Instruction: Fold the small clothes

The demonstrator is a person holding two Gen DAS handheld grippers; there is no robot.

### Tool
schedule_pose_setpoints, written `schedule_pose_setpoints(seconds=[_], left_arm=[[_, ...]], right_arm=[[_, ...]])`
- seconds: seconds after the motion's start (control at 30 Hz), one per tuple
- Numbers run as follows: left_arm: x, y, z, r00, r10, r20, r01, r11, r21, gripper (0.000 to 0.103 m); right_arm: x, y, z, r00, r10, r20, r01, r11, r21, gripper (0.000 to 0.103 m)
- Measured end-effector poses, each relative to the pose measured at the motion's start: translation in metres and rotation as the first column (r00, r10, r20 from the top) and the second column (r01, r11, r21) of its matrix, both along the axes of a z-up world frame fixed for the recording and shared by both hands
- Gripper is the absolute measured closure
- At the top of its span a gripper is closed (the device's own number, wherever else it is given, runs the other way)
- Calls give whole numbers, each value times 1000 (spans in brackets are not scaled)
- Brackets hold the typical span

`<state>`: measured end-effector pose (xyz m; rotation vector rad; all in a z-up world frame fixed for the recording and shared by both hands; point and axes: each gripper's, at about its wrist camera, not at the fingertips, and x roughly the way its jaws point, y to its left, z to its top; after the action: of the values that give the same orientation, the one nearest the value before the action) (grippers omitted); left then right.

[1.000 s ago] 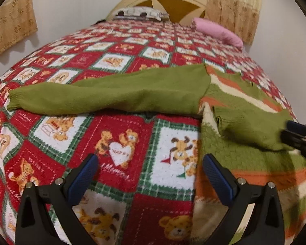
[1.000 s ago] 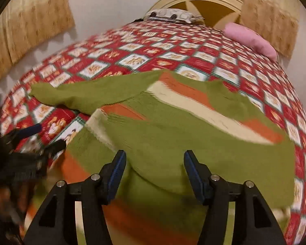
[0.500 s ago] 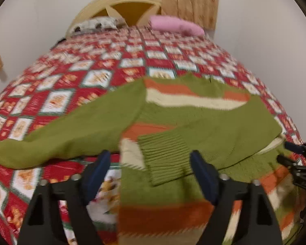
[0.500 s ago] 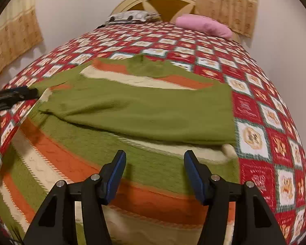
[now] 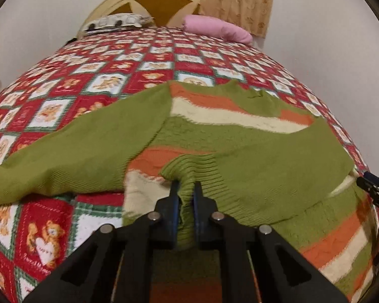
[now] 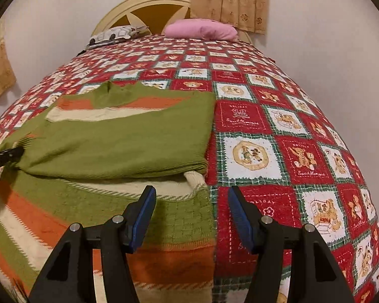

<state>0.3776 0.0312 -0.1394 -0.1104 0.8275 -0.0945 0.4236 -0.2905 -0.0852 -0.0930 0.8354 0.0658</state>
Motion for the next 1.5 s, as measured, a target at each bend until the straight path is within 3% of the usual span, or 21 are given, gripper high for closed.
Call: schedule_pose_setpoints(seconds=[0.17,0.27,0.3,0.37,0.43,0.47,0.57,0.6,0.7,0.83,1.0,1.1,1.2,1.3,1.4,1.5], left_arm=[[4,3,-4,999,37,7,-37,999,7,92],[5,0,-5,1000,12,4,-12,1000,10,91],[6,-1,-6,1000,12,2,-12,1000,16,88],[5,-2,-8,1000,10,0,-10,1000,22,84],[6,-4,-9,1000,18,-3,-17,999,38,68],[5,-3,-8,1000,20,0,-20,999,38,53],[2,-5,-7,1000,6,11,-7,999,34,40],[2,-7,-7,1000,0,16,0,999,42,28],[-2,-12,-3,999,9,44,-13,996,89,4],[0,-10,-6,999,19,28,-21,995,100,2],[9,-5,-15,998,40,-41,-37,997,75,2],[6,-6,-15,998,48,-34,-45,996,83,2],[6,-7,-16,998,49,-37,-45,996,83,2],[7,-9,-17,998,49,-46,-44,995,92,1],[7,-9,-17,998,49,-44,-45,994,97,1],[7,-5,-17,997,61,-45,-57,995,86,0]], right_arm=[[18,4,-4,1000,-16,-6,16,999,-48,43],[35,2,-18,996,-69,-56,62,991,-123,43],[40,-5,-22,992,-105,-74,96,988,-123,42],[46,-31,-25,981,-163,-106,162,987,-14,38],[49,-39,-26,975,-178,-129,183,983,24,37],[48,-38,-24,976,-176,-127,179,984,17,37],[40,-24,-16,986,-135,-96,135,991,-2,37],[39,-18,-13,990,-116,-80,115,993,-6,37],[54,-17,-12,988,-142,-55,137,986,-96,37],[68,-45,-25,966,-221,-130,224,974,8,37],[55,-42,-23,969,-217,-117,217,976,-10,36],[45,-45,-16,970,-214,-120,215,977,-2,36],[29,-47,1,965,-248,-87,247,969,-23,36],[22,-39,24,964,-266,3,266,963,-51,35],[28,-13,43,984,-167,58,167,986,-7,35],[48,17,35,1000,-13,12,12,997,79,35]])
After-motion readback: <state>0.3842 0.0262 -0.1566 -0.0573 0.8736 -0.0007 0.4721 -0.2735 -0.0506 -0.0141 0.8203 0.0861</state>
